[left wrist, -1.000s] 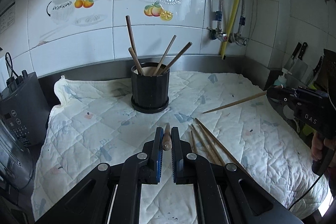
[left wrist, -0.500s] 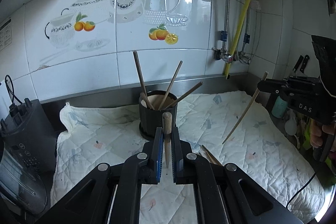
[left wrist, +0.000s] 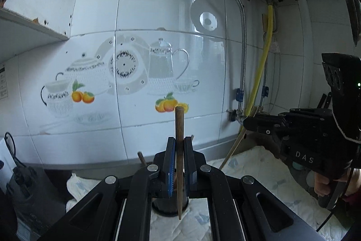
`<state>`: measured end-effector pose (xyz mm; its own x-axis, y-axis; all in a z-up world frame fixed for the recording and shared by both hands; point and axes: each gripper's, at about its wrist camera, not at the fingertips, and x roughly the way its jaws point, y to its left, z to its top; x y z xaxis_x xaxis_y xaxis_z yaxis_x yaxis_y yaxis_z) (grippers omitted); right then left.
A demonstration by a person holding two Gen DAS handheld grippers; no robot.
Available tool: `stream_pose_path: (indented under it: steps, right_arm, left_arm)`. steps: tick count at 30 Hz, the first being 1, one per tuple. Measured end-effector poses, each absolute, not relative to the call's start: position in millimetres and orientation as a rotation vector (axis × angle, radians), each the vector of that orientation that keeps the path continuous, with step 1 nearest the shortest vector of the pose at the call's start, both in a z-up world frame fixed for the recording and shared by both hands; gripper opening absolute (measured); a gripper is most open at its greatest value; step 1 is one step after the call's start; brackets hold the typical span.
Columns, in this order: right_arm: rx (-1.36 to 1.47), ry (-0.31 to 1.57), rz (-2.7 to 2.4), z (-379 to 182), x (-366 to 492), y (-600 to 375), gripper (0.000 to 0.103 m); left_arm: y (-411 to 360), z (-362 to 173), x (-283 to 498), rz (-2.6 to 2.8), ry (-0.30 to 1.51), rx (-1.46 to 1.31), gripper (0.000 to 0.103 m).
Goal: Organize utensils
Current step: 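Lift both held chopsticks upright and carry them over the black cup, then open both tools to drop the chopsticks into the black cup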
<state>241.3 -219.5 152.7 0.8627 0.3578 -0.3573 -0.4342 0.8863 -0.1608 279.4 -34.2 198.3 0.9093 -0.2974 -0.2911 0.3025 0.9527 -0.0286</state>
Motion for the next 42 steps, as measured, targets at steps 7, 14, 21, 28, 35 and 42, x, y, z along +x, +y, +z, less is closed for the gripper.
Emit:
stream_pose_path:
  steps: [7,14,21,28,35,42]
  right_arm:
    - [-0.178,0.281,0.463,167,265,-208,0.01]
    - [-0.146,0.307,0.484,152,290,-202,0.01]
    - [-0.134,0.368,0.494,128,308,-198,0.01]
    - [-0.121,0.429,0.477,114,320,-200,0.01]
    - [-0.11,0.446,0.446,115,321,-206,0.01]
    - [-0.116,0.428,0.43,127,306,-211,0.019]
  left_arm:
    - [-51,209,325,-0.251,0.223,0.039,0.006]
    - [-58,178,359,-0.22,0.26,0.049,0.006]
    - [-57,153,374,-0.216,0.331,0.044,0.007]
    - [-47,145,379,-0.213,0.379,0.013,0.008]
    - [-42,154,369,-0.216,0.375,0.009,0.01]
    - [-34,170,341,-0.216,0.363,0.017,0.011]
